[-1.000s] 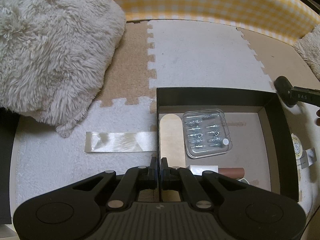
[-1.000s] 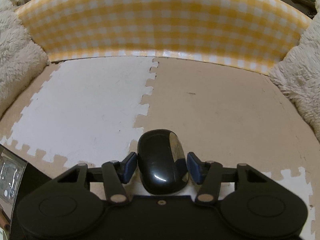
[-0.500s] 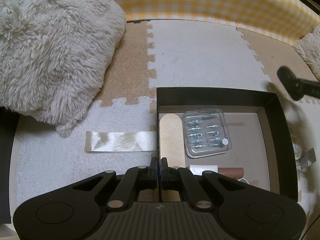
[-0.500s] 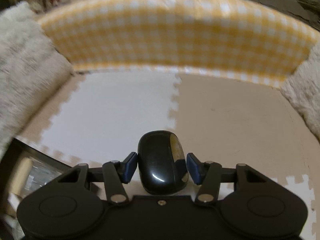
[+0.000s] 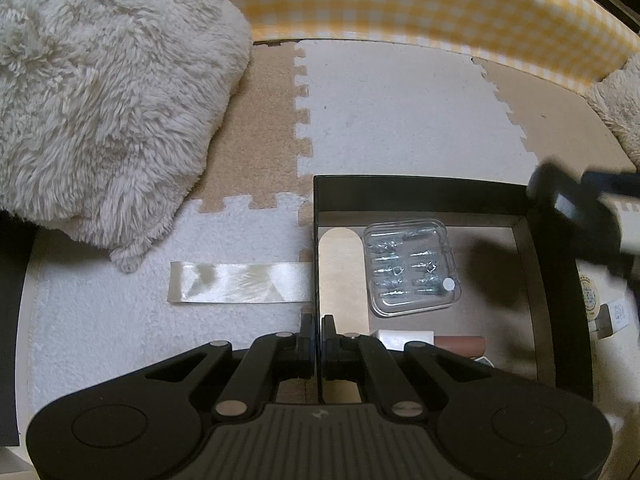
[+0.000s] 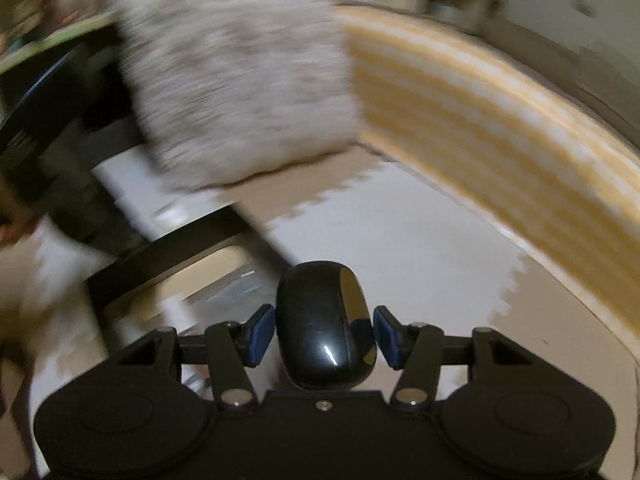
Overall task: Organize rigid objects
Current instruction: 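Carry the black case into the tray and open the right gripper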
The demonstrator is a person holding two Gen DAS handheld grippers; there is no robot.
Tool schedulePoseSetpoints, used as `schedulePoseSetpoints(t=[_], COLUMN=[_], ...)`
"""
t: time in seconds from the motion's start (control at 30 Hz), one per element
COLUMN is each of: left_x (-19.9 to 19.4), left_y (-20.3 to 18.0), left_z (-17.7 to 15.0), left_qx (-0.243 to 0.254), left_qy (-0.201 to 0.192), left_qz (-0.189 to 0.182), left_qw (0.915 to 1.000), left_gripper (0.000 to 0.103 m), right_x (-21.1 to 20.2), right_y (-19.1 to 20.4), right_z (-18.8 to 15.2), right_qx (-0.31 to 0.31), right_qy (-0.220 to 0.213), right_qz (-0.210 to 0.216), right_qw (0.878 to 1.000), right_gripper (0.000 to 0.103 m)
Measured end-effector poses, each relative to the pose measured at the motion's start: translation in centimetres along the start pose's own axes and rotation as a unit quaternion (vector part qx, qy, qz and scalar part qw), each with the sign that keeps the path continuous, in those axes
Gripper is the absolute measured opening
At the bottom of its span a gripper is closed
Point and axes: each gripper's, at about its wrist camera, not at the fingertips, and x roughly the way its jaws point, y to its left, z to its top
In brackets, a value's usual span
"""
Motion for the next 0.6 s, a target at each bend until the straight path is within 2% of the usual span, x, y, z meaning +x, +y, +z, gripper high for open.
schedulePoseSetpoints(t=[0.1,0.23,0.37,0.43,0.5,0.6], left_x=[0.0,0.0,-0.1,-0.1,-0.1,-0.1], left_y=[0.1,0.1,0.2,0.1,0.2,0.2], left_z=[0.0,0.0,0.1,0.1,0.1,0.1], left_qx=[-0.001,-0.002,-0.002,-0.002,-0.002,-0.003], left_qy=[0.000,0.000,0.001,0.001,0.001,0.001], left_qz=[-0.001,-0.003,-0.005,-0.005,-0.006,-0.007], left_qw=[1.0000,1.0000,1.0000,1.0000,1.0000,1.0000], left_gripper=[0.002,0.002,0.002,0.002,0.002,0.002], right_x=[0.8,2.8,4.5,5.1,5.9,7.1], right_y=[2.0,3.6,3.8,3.7,3.6,3.8], right_z=[0.0,0.1,-0.1,-0.3,-0.4,-0.7], right_qx=[-0.044,-0.095,-0.146,-0.172,-0.182,-0.196], right_qy=[0.020,0.056,0.088,0.095,0.100,0.120], right_qz=[0.014,0.006,-0.009,-0.002,0.007,-0.010], right_qw=[0.999,0.994,0.985,0.981,0.978,0.973], right_gripper=[0.055,0.055,0.055,0.055,0.055,0.055])
